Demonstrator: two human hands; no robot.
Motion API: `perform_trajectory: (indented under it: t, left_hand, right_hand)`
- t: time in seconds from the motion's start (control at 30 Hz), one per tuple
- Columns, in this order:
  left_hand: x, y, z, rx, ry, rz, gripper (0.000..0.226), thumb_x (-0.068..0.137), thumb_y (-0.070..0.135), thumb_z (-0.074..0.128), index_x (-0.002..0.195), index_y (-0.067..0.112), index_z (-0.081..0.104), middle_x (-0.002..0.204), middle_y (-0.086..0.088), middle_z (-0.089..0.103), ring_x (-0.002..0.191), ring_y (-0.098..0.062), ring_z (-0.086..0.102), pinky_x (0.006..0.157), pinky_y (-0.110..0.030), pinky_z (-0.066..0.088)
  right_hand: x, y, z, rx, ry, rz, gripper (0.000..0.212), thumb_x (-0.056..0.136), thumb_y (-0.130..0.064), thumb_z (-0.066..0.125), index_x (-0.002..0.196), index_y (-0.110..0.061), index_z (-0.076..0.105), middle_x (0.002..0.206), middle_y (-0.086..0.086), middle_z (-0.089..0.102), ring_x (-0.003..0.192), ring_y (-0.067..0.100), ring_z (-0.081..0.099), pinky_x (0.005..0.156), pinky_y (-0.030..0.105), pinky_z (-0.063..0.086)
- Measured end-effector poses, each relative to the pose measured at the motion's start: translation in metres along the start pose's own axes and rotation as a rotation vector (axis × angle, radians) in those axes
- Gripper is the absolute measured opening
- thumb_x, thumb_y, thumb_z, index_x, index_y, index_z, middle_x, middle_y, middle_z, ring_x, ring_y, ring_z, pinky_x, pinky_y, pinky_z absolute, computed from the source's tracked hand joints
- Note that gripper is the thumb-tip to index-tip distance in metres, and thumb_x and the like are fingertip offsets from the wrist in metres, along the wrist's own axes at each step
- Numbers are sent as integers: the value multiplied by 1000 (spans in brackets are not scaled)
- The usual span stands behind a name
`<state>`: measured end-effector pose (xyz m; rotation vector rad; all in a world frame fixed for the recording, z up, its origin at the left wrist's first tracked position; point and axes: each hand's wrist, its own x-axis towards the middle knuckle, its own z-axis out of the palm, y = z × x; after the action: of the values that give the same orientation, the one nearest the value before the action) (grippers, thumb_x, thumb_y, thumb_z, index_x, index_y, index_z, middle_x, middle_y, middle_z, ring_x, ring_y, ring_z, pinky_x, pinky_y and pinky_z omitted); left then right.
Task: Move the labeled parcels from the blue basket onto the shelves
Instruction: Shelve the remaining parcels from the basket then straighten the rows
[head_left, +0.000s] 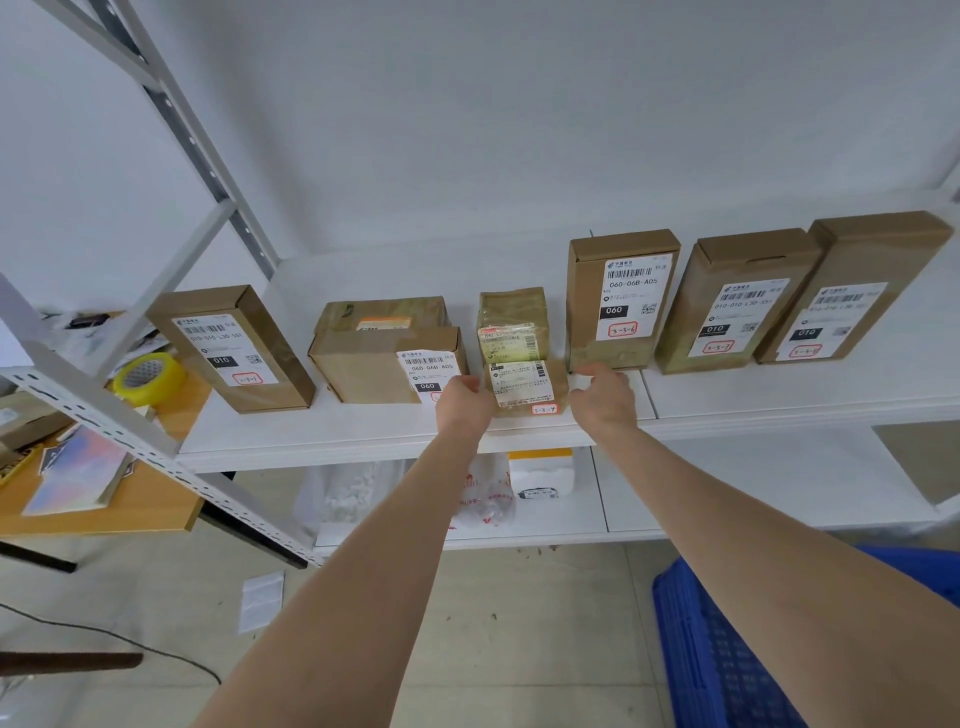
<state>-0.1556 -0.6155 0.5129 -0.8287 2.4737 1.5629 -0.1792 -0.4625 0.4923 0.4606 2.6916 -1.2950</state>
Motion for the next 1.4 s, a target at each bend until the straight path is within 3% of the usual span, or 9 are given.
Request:
perform_trajectory:
  t: [0.1, 0.27, 0.33, 0.6, 0.93, 1.23, 1.4]
  left_hand:
    - [-3, 6, -3, 29, 23, 37, 36, 92, 10, 44, 127, 11, 53, 122, -9, 60, 110, -30, 58, 94, -40, 51]
    - [-13, 25, -8, 203, 41, 179, 34, 91, 11, 45, 123, 12, 56, 115, -6, 63, 93, -22, 58, 76, -31, 49]
    - [-18, 33, -11, 263, 41, 217, 35, 90, 8, 44, 122, 13, 56, 115, -6, 62, 89, -22, 58, 78, -33, 52]
    - [-46, 79, -27, 515, 65, 387, 34, 90, 12, 49, 123, 17, 54, 127, -7, 53, 103, -26, 61, 85, -37, 51]
    - [-88, 144, -58, 473, 208, 552, 31, 90, 14, 51, 120, 17, 56, 125, -4, 53, 110, -22, 56, 91, -35, 47]
    - [-112, 165, -25, 434, 181, 603, 19, 92, 22, 52, 107, 15, 62, 116, -5, 60, 105, -22, 57, 89, -36, 49]
    - [-118, 156, 22, 473, 69, 620, 27, 94, 27, 50, 111, 10, 62, 112, -6, 62, 103, -26, 59, 84, -35, 49]
  right_hand:
    - [-5, -7, -9, -67, 35, -44, 40, 92, -18, 52, 132, -16, 50, 138, 14, 38, 124, 33, 40, 99, 41, 41]
    - [-9, -22, -19, -123, 54, -148, 38, 92, -22, 54, 130, -21, 51, 135, 13, 43, 125, 32, 40, 100, 40, 42]
    - [-13, -26, -25, -150, 45, -205, 39, 91, -26, 56, 130, -22, 51, 133, 11, 43, 124, 30, 41, 99, 38, 43]
    - [-37, -60, -68, -242, 63, -411, 41, 87, -39, 61, 126, -27, 54, 132, 3, 39, 124, 23, 36, 95, 36, 41]
    - [-60, -108, -135, -194, 217, -575, 30, 89, -30, 59, 118, -22, 56, 129, 5, 40, 124, 23, 37, 95, 32, 38]
    - [-67, -89, -169, -193, 254, -560, 27, 88, -27, 56, 115, -24, 58, 127, 4, 41, 122, 21, 37, 93, 32, 41]
    - [-66, -45, -182, -245, 245, -433, 36, 87, -25, 61, 122, -22, 56, 130, 7, 40, 122, 25, 39, 99, 33, 40]
